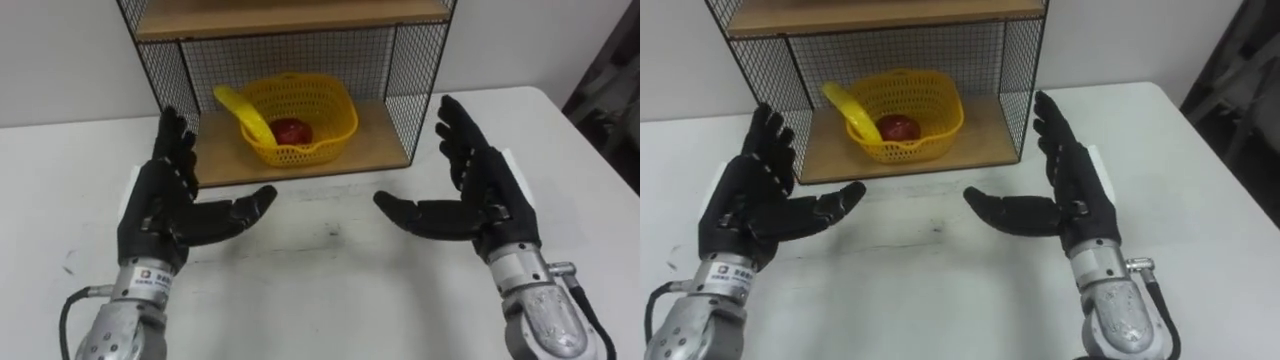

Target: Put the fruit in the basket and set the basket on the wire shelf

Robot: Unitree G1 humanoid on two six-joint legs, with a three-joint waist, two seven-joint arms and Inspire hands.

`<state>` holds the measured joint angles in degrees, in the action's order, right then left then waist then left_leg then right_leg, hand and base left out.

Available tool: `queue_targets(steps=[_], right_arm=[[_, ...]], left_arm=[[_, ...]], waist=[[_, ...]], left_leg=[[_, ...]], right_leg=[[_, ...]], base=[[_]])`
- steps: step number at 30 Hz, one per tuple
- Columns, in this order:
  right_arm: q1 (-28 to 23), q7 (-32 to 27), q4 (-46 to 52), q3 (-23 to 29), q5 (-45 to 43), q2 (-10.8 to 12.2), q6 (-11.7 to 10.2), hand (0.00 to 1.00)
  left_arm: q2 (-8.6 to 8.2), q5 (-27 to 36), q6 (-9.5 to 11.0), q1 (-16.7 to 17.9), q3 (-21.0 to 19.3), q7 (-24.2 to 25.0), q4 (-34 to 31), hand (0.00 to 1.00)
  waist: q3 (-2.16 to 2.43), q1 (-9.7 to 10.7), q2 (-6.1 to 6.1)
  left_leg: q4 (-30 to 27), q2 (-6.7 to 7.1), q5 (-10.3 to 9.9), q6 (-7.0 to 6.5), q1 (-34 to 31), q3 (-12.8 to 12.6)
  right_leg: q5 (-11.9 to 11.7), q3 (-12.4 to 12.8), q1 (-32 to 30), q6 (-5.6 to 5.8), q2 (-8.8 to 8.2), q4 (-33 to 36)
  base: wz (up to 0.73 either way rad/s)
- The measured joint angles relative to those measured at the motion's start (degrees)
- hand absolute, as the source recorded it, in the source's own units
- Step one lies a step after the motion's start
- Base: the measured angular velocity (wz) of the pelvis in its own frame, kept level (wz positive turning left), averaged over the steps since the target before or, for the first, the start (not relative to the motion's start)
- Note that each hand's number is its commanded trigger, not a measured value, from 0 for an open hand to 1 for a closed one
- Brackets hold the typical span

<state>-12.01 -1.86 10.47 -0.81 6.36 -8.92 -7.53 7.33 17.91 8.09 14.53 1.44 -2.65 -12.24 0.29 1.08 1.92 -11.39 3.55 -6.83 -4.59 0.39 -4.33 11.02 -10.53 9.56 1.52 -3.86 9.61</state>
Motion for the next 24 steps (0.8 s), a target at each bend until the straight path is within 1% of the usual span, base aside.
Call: queue_targets(steps=[1,2,3,4,5,6,7,8,9,10,11,12,13,14,15,16,18,19,20,21,22,23,24], right_arm=[[-0.05,-0.72,0.02,0.71,-0.07,-0.02,-0.63,0.00],[-0.44,-2.15,0.51,2.63,-0.50,-0.02,-1.84,0.00],[-1.17,-3.68,1.88,5.10,-0.59,-0.08,-2.61,0.00],[-1.61,-4.50,2.62,6.55,-0.60,-0.11,-3.17,0.00],[-2.53,-6.49,4.19,9.61,-0.85,-0.14,-4.30,0.00],[-2.86,-8.68,5.20,12.49,-1.16,-0.20,-5.53,0.00],[-2.99,-9.93,5.77,14.03,-1.52,-0.25,-5.88,0.00],[-3.32,-12.22,6.15,17.21,-1.59,-0.44,-7.17,0.00],[-3.76,-15.13,6.15,20.54,-1.14,-1.16,-8.12,0.00],[-3.98,-16.74,6.15,22.18,-1.10,-1.80,-8.18,0.00],[-4.37,-20.17,6.14,25.33,-0.93,-3.19,-8.17,0.00],[-4.58,-23.37,6.14,28.34,-0.21,-4.24,-8.18,0.00],[-4.74,-25.01,6.14,29.70,0.48,-4.71,-8.22,0.00],[-5.24,-28.29,6.01,32.50,1.82,-5.07,-8.85,0.00],[-5.48,-31.26,5.75,35.00,3.53,-5.07,-9.39,0.00],[-5.63,-32.57,5.30,36.24,4.82,-5.08,-9.83,0.00],[-6.64,-37.74,2.40,41.61,10.04,-5.17,-9.97,0.00],[-7.15,-39.38,1.71,42.66,11.29,-5.17,-9.95,0.00],[-8.81,-42.14,0.52,44.38,13.79,-5.16,-9.77,0.00],[-10.27,-44.29,-0.76,45.62,15.81,-5.17,-9.52,0.00],[-10.78,-45.08,-1.96,46.08,16.50,-5.17,-9.43,0.00],[-12.00,-46.40,-5.63,46.88,17.41,-5.27,-9.33,0.00],[-13.27,-48.00,-8.92,47.53,19.40,-5.30,-8.45,0.00]], left_arm=[[-0.03,-0.12,0.67,0.01,-0.55,-0.51,-0.16,0.00],[-0.10,-1.08,1.93,0.04,-2.34,-1.55,-0.51,0.00],[-0.07,-2.78,2.26,0.26,-4.85,-3.25,-2.01,0.00],[-0.09,-3.26,2.45,0.40,-6.15,-4.26,-3.10,0.00],[-0.08,-4.67,3.59,0.42,-8.77,-6.89,-5.13,0.00],[-0.04,-5.20,5.69,0.43,-11.65,-9.64,-6.68,0.00],[0.04,-5.23,6.69,0.44,-13.41,-10.96,-7.20,0.00],[0.41,-5.14,7.91,0.48,-16.91,-13.33,-8.02,0.00],[0.94,-4.98,8.43,0.76,-20.93,-16.43,-9.01,0.00],[1.39,-4.96,8.57,1.09,-23.04,-18.10,-9.54,0.00],[2.18,-4.91,8.91,1.88,-27.35,-21.64,-10.35,0.00],[2.41,-4.48,9.67,2.70,-31.30,-25.10,-11.07,0.00],[2.47,-4.32,10.17,3.19,-33.10,-26.82,-11.42,0.00],[2.84,-3.61,11.19,4.08,-36.26,-29.84,-11.48,0.00],[3.05,-1.53,11.54,4.87,-39.53,-32.54,-11.36,0.00],[3.09,-0.28,11.65,5.32,-40.92,-33.94,-11.24,0.00],[3.09,4.81,11.86,6.88,-46.30,-39.34,-9.92,0.00],[3.10,6.05,11.87,7.37,-47.60,-40.65,-9.33,0.00],[3.21,8.73,11.88,8.26,-50.02,-42.90,-7.52,0.00],[3.26,10.53,11.91,9.05,-51.88,-44.77,-4.87,0.00],[3.48,11.01,11.90,9.56,-52.63,-45.67,-3.07,0.00],[4.54,11.68,11.85,10.37,-53.03,-47.43,0.86,0.00],[5.66,12.09,11.69,11.43,-53.06,-49.11,4.77,0.00]], waist=[[0.00,0.06,-0.01],[0.03,-0.32,-0.09],[0.03,-0.52,-0.15],[0.04,-0.52,-0.16],[0.09,-0.90,-0.25],[0.08,-0.90,-0.39],[0.11,-0.91,-0.52],[0.03,-0.89,-0.87],[-0.04,-1.28,-1.17],[-0.10,-1.42,-1.28],[-0.14,-1.59,-1.58],[-0.10,-1.92,-1.82],[-0.06,-2.10,-1.94],[-0.16,-2.27,-1.78],[-0.23,-2.39,-1.80],[-0.23,-2.42,-1.79],[-0.27,-3.09,-1.67],[-0.29,-3.12,-1.63],[-0.29,-3.06,-1.53],[-0.28,-2.95,-1.55],[-0.27,-2.86,-1.52],[-0.16,-2.80,-1.34],[-0.22,-2.89,-1.15]], left_leg=[[-0.01,0.01,-0.02,-0.01,0.02,0.03],[-0.08,0.05,-0.23,0.06,-0.09,0.25],[-0.25,0.06,-0.45,0.30,-0.35,0.47],[-0.36,0.06,-0.47,0.30,-0.57,0.57],[-0.49,0.04,-0.47,0.31,-0.99,0.63],[-0.61,0.06,-0.47,0.31,-1.23,0.71],[-0.71,0.10,-0.48,0.29,-1.26,0.83],[-0.92,0.14,-0.55,0.19,-1.23,1.12],[-0.94,0.14,-0.59,0.10,-1.02,1.13],[-0.96,0.13,-0.65,0.08,-0.96,1.13],[-0.96,0.13,-0.73,0.05,-0.91,1.16],[-0.89,0.12,-0.77,0.07,-0.86,1.18],[-0.88,0.11,-0.79,0.09,-0.83,1.17],[-0.84,0.08,-0.82,0.13,-0.76,1.19],[-0.82,0.09,-0.84,0.17,-0.70,1.39],[-0.81,0.11,-0.84,0.18,-0.70,1.53],[-1.20,0.27,-1.02,0.26,-0.91,1.55],[-1.44,0.33,-1.08,0.27,-1.09,1.56],[-1.94,0.46,-1.23,0.44,-1.62,1.59],[-2.11,0.45,-1.24,0.45,-1.97,1.66],[-2.13,0.42,-1.24,0.46,-2.12,1.67],[-2.37,0.36,-1.23,0.44,-2.73,1.84],[-2.29,0.31,-1.19,0.51,-3.02,1.92]], right_leg=[[0.00,0.04,-0.03,0.00,-0.01,0.03],[0.00,0.18,-0.46,0.00,0.01,0.09],[0.00,0.16,-0.66,0.00,0.07,0.04],[0.00,0.14,-0.83,0.00,0.09,0.01],[0.00,0.15,-1.21,0.00,0.13,0.05],[0.00,-0.02,-1.34,-0.01,0.13,0.08],[0.00,-0.29,-1.24,-0.01,0.09,0.10],[-0.01,-0.68,-1.00,0.00,0.09,0.06],[0.00,-0.65,-0.79,0.00,0.10,-0.04],[0.00,-0.66,-0.72,0.01,0.10,-0.03],[0.04,-0.69,-0.70,0.07,0.09,-0.01],[0.10,-0.67,-0.77,0.16,0.08,0.04],[0.13,-0.61,-0.80,0.19,0.08,0.06],[0.16,-0.63,-0.75,0.24,0.12,0.04],[0.19,-0.77,-0.57,0.27,0.15,-0.01],[0.21,-0.86,-0.52,0.28,0.15,-0.03],[0.76,-0.91,-0.56,0.15,0.01,0.14],[0.98,-1.05,-0.60,0.07,-0.05,0.14],[1.82,-1.18,-0.99,0.00,-0.23,0.22],[2.15,-1.18,-1.52,-0.02,-0.27,0.65],[2.31,-1.16,-1.81,-0.10,-0.30,0.99],[2.46,-1.31,-2.27,-0.17,-0.25,1.26],[2.47,-1.38,-2.63,-0.24,-0.17,1.31]], base=[[0.00],[0.00],[0.00],[0.05],[0.05],[0.04],[0.09],[0.08],[0.05],[0.00],[0.00],[0.00],[0.00],[0.00],[0.05],[0.07],[0.04],[0.07],[0.09],[0.07],[0.05],[0.04],[0.05]])
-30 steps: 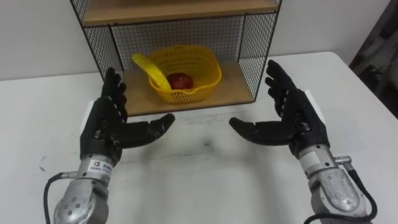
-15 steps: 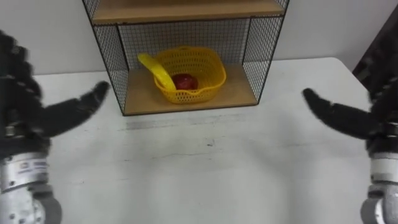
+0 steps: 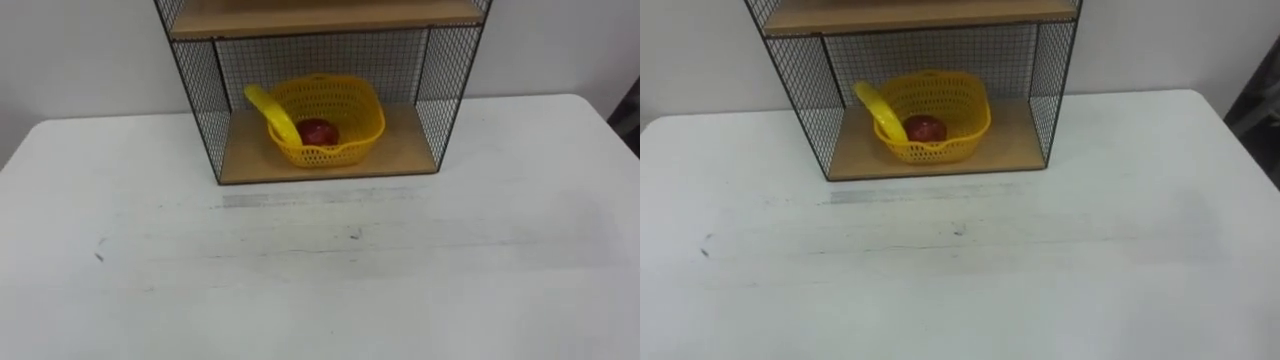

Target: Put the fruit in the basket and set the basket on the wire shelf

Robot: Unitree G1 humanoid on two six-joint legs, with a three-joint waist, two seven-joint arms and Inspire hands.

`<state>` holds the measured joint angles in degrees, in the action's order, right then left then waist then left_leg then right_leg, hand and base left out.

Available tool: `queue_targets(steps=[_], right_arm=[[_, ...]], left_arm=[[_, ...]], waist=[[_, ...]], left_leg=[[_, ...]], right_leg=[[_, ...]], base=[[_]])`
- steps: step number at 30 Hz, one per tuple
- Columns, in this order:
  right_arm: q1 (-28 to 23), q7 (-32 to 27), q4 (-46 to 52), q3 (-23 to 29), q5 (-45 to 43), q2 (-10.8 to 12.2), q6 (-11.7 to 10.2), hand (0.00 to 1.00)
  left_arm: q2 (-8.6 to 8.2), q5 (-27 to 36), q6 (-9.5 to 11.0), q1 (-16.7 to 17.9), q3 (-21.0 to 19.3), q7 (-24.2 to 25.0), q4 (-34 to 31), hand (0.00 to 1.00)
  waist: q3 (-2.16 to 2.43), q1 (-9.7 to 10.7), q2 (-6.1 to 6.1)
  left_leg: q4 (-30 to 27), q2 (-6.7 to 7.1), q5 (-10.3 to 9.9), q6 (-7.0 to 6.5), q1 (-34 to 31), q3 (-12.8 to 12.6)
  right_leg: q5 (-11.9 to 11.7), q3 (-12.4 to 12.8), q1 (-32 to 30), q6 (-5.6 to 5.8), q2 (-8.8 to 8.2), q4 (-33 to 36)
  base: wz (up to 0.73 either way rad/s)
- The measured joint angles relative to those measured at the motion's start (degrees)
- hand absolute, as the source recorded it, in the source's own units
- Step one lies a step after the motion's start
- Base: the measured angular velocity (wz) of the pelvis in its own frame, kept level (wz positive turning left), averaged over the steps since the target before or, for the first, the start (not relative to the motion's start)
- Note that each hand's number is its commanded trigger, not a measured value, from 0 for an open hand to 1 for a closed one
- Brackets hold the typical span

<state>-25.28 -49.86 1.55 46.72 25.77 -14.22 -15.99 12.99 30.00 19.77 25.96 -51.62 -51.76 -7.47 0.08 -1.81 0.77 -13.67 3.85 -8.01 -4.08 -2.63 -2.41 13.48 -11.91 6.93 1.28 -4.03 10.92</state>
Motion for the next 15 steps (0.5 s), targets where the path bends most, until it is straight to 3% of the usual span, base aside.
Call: queue_targets(steps=[4,6,7,9,13,15], right_arm=[[-1.34,-3.96,-10.50,3.29,8.08,-0.76,0.56,0.00],[-1.32,-5.40,-19.53,5.05,14.09,-1.73,0.86,0.00],[-1.37,-5.45,-21.71,5.26,15.46,-1.94,1.06,0.00],[-1.87,-5.06,-30.55,5.15,20.96,-1.96,1.12,0.00],[-2.47,-2.83,-43.52,3.30,26.19,-0.69,2.10,0.00],[-2.54,-0.48,-49.16,0.05,27.37,1.78,2.52,0.00]], left_arm=[[1.52,5.53,-0.51,1.33,-0.05,-4.11,8.30,0.00],[3.62,12.29,-0.75,1.58,-0.02,-4.73,17.29,0.00],[3.74,13.68,-0.82,1.75,-0.03,-4.90,19.33,0.00],[3.74,19.64,-1.02,1.85,0.30,-4.95,27.69,0.00],[2.81,22.60,-2.26,1.81,4.99,-3.37,40.85,0.00],[1.58,24.12,-3.47,1.31,8.06,-0.21,48.24,0.00]], waist=[[0.33,0.12,0.43],[0.45,0.11,0.48],[0.47,0.10,0.51],[0.44,0.20,0.43],[0.50,0.38,0.27],[0.74,0.47,0.40]], left_leg=[[-0.40,0.06,-0.04,0.08,-1.95,0.43],[-0.43,0.19,-0.06,0.07,-2.09,0.66],[-0.43,0.18,-0.12,0.08,-2.03,0.54],[-1.22,-0.07,-0.78,0.11,-2.57,0.11],[-1.68,-0.03,-1.42,0.34,-2.96,0.28],[-1.63,-0.02,-1.52,0.41,-2.72,0.31]], right_leg=[[0.15,-0.58,-1.82,-0.20,-0.12,0.78],[0.16,-0.77,-1.85,-0.20,-0.21,0.76],[0.16,-0.63,-1.83,-0.19,-0.22,0.75],[0.26,-0.52,-1.94,-0.23,-0.15,0.76],[0.58,-0.49,-2.01,-0.13,-0.32,0.77],[0.67,-0.46,-1.75,-0.14,-0.58,0.94]], base=[[0.05],[0.05],[-0.09],[-0.07],[0.02],[0.00]])
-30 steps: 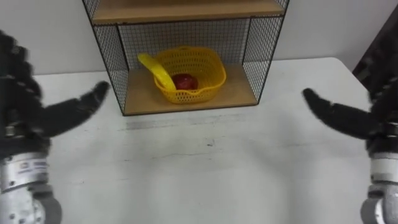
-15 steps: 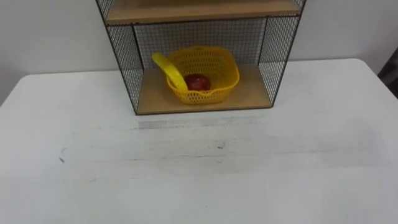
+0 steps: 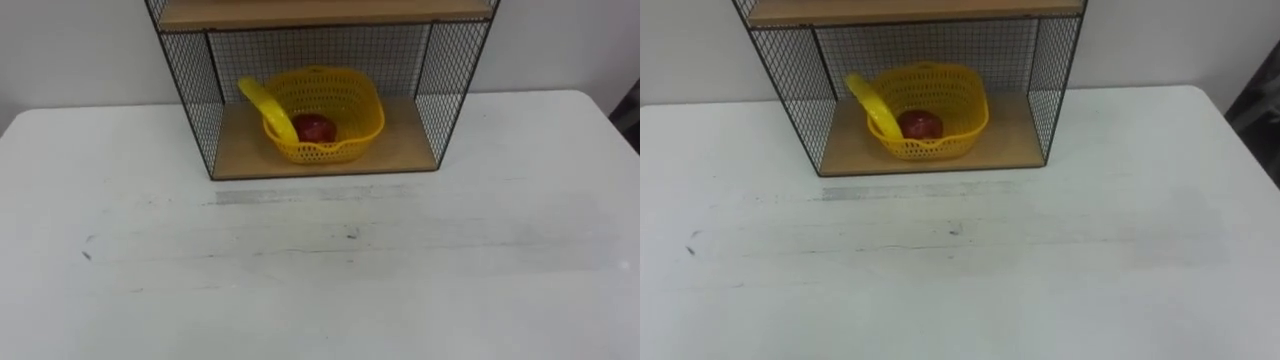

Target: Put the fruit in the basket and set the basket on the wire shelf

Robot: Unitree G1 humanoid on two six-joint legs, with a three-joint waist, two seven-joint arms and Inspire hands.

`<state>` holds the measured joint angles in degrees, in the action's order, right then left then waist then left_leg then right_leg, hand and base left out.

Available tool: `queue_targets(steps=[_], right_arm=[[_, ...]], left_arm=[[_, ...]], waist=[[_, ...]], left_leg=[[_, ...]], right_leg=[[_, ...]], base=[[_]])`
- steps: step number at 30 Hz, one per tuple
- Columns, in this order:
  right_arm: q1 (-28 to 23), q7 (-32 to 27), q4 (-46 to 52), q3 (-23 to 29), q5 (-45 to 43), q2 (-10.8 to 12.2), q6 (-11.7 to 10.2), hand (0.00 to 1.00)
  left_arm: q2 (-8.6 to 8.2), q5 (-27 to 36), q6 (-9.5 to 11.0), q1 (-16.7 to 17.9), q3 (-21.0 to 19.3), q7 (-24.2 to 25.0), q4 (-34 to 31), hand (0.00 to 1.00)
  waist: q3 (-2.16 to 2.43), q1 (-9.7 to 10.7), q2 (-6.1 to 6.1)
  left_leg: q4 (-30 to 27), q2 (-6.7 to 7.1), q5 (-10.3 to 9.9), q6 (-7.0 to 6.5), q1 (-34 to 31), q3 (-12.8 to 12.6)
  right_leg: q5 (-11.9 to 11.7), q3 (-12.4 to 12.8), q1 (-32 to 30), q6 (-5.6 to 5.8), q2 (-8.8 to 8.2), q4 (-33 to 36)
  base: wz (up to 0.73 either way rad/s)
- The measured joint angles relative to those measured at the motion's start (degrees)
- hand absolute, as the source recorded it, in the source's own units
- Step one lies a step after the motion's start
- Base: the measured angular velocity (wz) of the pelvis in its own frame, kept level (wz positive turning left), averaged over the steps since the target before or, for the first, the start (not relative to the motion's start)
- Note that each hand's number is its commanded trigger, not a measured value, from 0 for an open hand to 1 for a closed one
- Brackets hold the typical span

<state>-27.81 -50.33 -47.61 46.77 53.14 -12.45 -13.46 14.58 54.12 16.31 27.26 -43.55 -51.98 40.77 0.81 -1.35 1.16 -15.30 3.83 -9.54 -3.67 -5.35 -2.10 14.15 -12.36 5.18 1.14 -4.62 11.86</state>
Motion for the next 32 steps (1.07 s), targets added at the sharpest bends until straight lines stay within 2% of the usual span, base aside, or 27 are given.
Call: queue_targets(steps=[1,2,4,5,6,7,8,9,10,12,13,15,18,19,20,22,23,26,29,32], right_arm=[[-0.01,0.66,-0.95,-0.59,0.70,0.77,0.21,0.00],[0.05,2.05,-3.10,-1.81,2.38,2.08,0.63,0.00],[0.46,4.29,-9.20,-5.21,2.64,3.27,0.89,0.00],[1.66,5.71,-13.23,-6.69,2.33,4.08,1.14,0.00],[3.72,7.30,-17.87,-7.68,0.97,4.58,2.29,0.00],[4.68,8.12,-19.78,-8.10,0.09,4.74,3.07,0.00],[6.29,10.16,-22.68,-9.75,-2.90,5.20,4.83,0.00],[7.82,12.80,-25.60,-12.47,-7.54,5.51,6.43,0.00],[8.82,14.21,-26.74,-13.85,-9.64,5.45,7.35,0.00],[11.75,19.83,-28.16,-20.26,-18.78,4.83,10.67,0.00],[12.75,21.28,-28.21,-22.45,-21.04,4.55,11.45,0.00],[16.63,27.06,-28.24,-30.04,-27.49,2.98,13.80,0.00],[21.25,32.65,-28.02,-34.94,-31.43,1.98,14.80,0.00],[21.59,33.78,-27.71,-35.52,-32.05,1.92,14.81,0.00],[21.74,35.85,-27.11,-36.43,-33.50,1.91,14.88,0.00],[21.56,38.13,-26.07,-37.15,-35.37,1.92,15.65,0.00],[21.53,39.37,-25.69,-37.89,-36.12,1.95,16.14,0.00],[20.78,41.57,-25.66,-40.37,-40.19,2.02,17.39,0.00],[20.99,42.94,-25.08,-43.18,-46.41,2.13,17.24,0.00],[21.03,43.84,-23.53,-43.56,-49.50,2.51,16.72,0.00]], left_arm=[[-0.56,0.43,-0.36,-0.11,0.63,0.90,1.61,0.00],[-1.71,0.44,-1.05,-0.35,2.31,2.84,5.03,0.00],[-4.03,0.28,-1.55,-0.34,5.24,6.15,10.12,0.00],[-5.49,0.19,-2.58,-0.33,7.03,8.38,13.77,0.00],[-7.12,-0.77,-4.06,-0.59,8.02,10.86,17.47,0.00],[-7.98,-2.11,-4.90,-0.86,8.06,12.08,19.03,0.00],[-9.38,-7.58,-6.64,-1.65,8.77,14.54,22.16,0.00],[-9.83,-15.14,-8.67,-2.74,9.97,17.11,24.60,0.00],[-9.79,-18.61,-9.67,-3.20,11.05,18.42,25.42,0.00],[-9.12,-32.42,-13.02,-5.28,17.37,23.43,25.85,0.00],[-8.70,-35.44,-13.80,-6.07,19.28,24.47,25.75,0.00],[-6.79,-43.87,-16.18,-10.06,26.79,28.78,25.10,0.00],[-5.24,-49.35,-16.81,-14.23,33.39,33.50,23.19,0.00],[-5.18,-50.05,-16.81,-15.01,33.74,34.38,23.15,0.00],[-5.18,-51.51,-16.89,-16.34,33.77,35.96,23.22,0.00],[-5.20,-53.62,-17.24,-17.03,33.99,37.79,23.22,0.00],[-5.19,-54.86,-17.57,-17.00,34.39,38.69,23.32,0.00],[-5.17,-57.36,-19.01,-16.57,37.09,39.78,23.35,0.00],[-5.35,-60.68,-19.68,-16.62,39.07,40.92,23.31,0.00],[-5.53,-61.38,-19.53,-16.97,39.88,41.97,23.40,0.00]], waist=[[0.10,0.10,-0.01],[0.15,0.13,-0.01],[0.17,0.22,0.02],[0.15,0.25,0.01],[0.13,0.51,0.03],[0.14,0.87,0.03],[0.14,1.25,0.03],[0.06,1.34,0.13],[0.02,1.31,0.15],[-0.03,1.48,0.24],[-0.07,1.47,0.29],[-0.27,1.72,0.42],[-0.45,2.47,0.49],[-0.45,2.52,0.50],[-0.68,2.54,0.59],[-0.80,2.59,0.66],[-1.00,2.66,0.67],[-2.00,2.68,0.94],[-1.79,2.85,0.44],[-1.71,2.80,0.42]], left_leg=[[-0.03,-0.01,-0.01,0.01,0.05,-0.02],[0.00,-0.03,-0.05,0.04,0.37,-0.10],[0.02,-0.08,-0.33,0.02,1.46,-0.46],[-0.02,-0.18,-0.68,0.12,2.29,-0.81],[-0.07,-0.18,-0.93,0.15,2.94,-0.90],[-0.14,-0.17,-0.96,0.13,3.13,-0.89],[-0.21,-0.13,-0.96,0.11,3.29,-0.85],[-0.19,-0.11,-0.86,0.14,3.47,-0.80],[-0.21,-0.08,-0.84,0.13,3.68,-0.75],[-0.42,0.01,-0.76,0.06,4.21,-0.37],[-0.43,0.01,-0.66,0.06,4.16,-0.31],[-0.40,0.00,-0.30,0.03,4.13,-0.07],[-0.19,-0.01,-0.02,-0.14,4.50,0.27],[0.02,-0.02,0.03,-0.21,4.69,0.15],[0.43,0.02,0.03,-0.21,5.14,-0.12],[0.97,0.04,-0.12,-0.13,5.83,-0.62],[1.25,0.01,-0.25,-0.06,5.95,-0.88],[1.61,0.01,-0.29,0.01,5.84,-1.05],[1.55,-0.12,-0.35,0.11,4.40,-1.05],[1.63,-0.11,-0.43,0.19,4.38,-1.10]], right_leg=[[0.03,-0.04,0.06,-0.01,-0.04,0.02],[0.04,0.07,0.42,-0.02,-0.04,-0.07],[0.05,0.52,1.47,0.01,-0.04,-0.07],[0.17,1.14,2.14,0.10,0.01,-0.11],[0.29,1.34,2.71,0.10,0.00,-0.16],[0.30,1.34,2.92,0.12,0.00,-0.25],[0.36,1.25,3.11,0.14,-0.06,-0.20],[0.36,1.15,3.38,0.14,-0.05,-0.22],[0.36,1.17,3.63,0.14,-0.01,-0.25],[0.38,1.04,4.25,0.19,0.05,-0.24],[0.38,0.99,4.22,0.18,0.08,-0.24],[0.23,0.64,4.31,0.12,0.55,-0.36],[-0.50,0.49,4.93,-0.01,0.90,-1.77],[-0.56,0.58,5.10,-0.01,0.91,-1.98],[-0.57,0.66,5.67,0.00,0.89,-2.25],[-0.51,1.07,5.95,0.03,0.80,-2.39],[-0.50,1.28,5.83,0.02,0.80,-2.36],[-0.51,1.38,5.33,0.01,0.80,-2.43],[-0.52,1.35,3.73,-0.01,0.87,-2.19],[-0.53,1.38,3.84,-0.02,0.90,-2.19]], base=[[0.00],[0.00],[-0.10],[-0.18],[-0.15],[-0.05],[0.05],[0.06],[0.06],[0.05],[0.07],[0.07],[0.04],[-0.08],[-0.14],[-0.16],[-0.09],[-0.03],[0.01],[0.05]])
